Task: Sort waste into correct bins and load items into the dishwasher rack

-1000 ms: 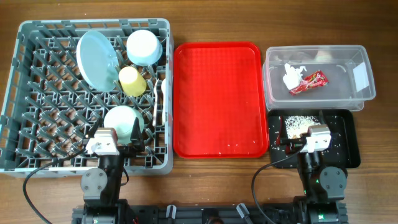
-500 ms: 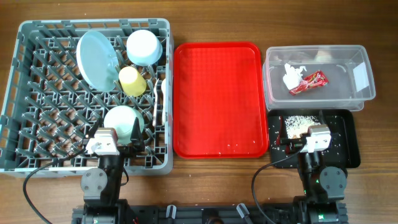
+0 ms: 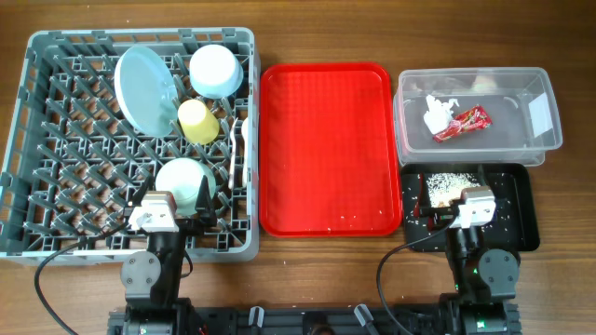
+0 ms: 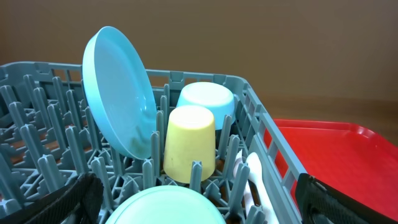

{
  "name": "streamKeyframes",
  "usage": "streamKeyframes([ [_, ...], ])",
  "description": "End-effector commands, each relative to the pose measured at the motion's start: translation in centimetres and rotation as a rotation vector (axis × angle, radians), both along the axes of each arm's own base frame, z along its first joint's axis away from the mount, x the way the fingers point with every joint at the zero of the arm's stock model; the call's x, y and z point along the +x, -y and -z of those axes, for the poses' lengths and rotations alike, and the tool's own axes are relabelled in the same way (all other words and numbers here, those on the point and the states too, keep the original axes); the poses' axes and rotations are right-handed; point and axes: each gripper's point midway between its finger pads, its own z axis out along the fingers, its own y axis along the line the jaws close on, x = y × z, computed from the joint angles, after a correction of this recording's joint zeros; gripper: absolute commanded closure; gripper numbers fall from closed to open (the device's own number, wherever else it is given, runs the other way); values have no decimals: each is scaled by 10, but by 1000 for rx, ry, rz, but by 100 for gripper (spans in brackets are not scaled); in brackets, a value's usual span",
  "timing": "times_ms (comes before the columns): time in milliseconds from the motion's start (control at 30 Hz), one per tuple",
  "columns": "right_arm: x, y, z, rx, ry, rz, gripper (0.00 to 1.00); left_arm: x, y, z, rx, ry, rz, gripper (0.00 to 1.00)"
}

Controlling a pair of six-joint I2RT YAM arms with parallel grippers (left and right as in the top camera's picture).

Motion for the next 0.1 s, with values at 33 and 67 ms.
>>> streamKeyframes([
  [33, -1, -4, -2, -11, 10, -21, 0, 0, 0, 1, 17, 1, 2, 0],
  [67, -1, -4, -2, -11, 10, -21, 0, 0, 0, 1, 17, 1, 2, 0],
])
